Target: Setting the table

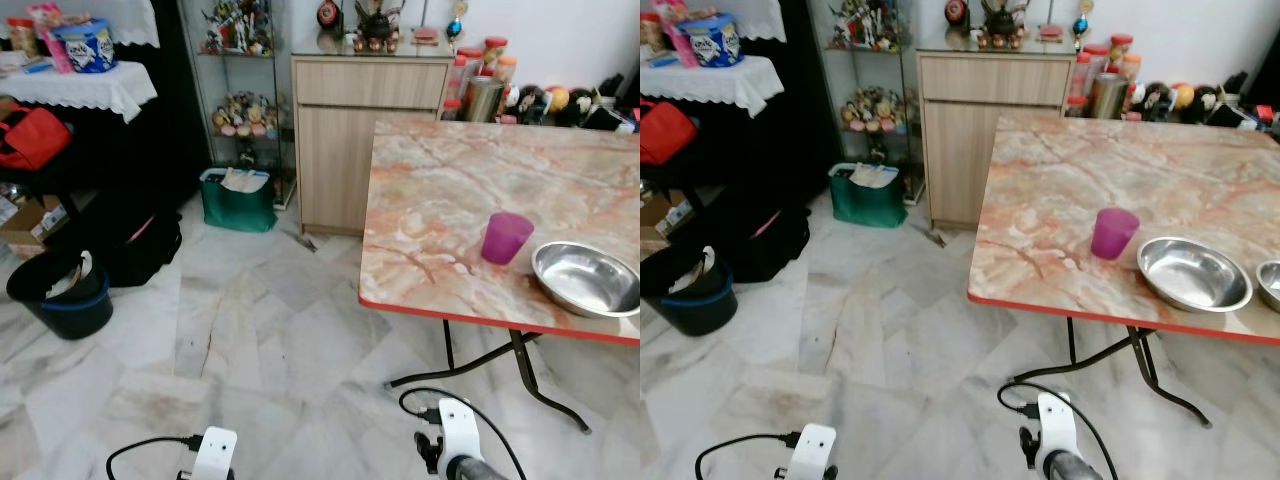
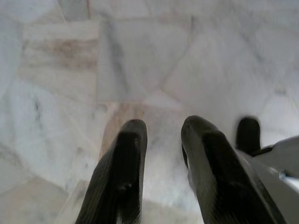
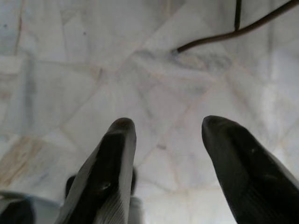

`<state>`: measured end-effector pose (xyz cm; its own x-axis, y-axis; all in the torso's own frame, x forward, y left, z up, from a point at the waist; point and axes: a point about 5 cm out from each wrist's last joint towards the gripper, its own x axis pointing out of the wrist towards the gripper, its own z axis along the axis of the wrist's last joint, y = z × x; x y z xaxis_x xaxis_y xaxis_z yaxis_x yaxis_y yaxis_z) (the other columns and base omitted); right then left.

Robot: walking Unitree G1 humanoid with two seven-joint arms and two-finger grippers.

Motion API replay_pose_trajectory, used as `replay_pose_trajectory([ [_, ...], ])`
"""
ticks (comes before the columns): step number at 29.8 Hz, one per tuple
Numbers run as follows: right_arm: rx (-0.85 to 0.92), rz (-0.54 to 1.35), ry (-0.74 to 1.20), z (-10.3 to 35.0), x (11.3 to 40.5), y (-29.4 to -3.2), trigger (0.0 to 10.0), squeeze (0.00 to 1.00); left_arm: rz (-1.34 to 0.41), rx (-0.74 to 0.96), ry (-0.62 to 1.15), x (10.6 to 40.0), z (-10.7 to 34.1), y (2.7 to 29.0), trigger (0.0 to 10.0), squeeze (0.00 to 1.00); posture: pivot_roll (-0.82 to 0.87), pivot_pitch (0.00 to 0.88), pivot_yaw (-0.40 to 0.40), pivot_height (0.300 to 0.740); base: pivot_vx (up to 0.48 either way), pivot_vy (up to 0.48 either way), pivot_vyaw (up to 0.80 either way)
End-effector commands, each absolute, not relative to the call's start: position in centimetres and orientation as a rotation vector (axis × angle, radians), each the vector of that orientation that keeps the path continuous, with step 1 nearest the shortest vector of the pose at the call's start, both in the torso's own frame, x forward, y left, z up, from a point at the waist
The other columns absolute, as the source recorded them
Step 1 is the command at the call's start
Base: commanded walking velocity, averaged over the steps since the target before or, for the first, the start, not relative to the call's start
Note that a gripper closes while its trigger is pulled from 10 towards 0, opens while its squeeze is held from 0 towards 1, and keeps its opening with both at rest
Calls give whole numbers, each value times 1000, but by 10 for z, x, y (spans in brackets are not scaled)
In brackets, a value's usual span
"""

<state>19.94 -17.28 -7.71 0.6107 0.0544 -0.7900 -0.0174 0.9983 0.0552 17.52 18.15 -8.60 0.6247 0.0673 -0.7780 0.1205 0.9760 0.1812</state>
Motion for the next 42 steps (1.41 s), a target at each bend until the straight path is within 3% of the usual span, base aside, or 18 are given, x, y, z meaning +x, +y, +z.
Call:
replay_pose_trajectory([
  [1,40,18,913,-76,200,-181,10000,0,-37,219,894,178,-85,178,10000,0,29,0,-53,740,0,-262,-731],
  [6,32,20,914,-76,200,-181,10000,0,-33,217,893,178,-85,178,10000,0,30,0,-54,740,0,-259,-719],
  [20,24,17,910,-76,200,-183,10000,0,-40,217,893,177,-86,176,10000,0,23,0,-53,740,0,-252,-69],
  [42,-1,39,901,-75,202,-180,10000,0,-35,216,884,181,-84,177,10000,0,27,0,-48,740,0,0,-101],
])
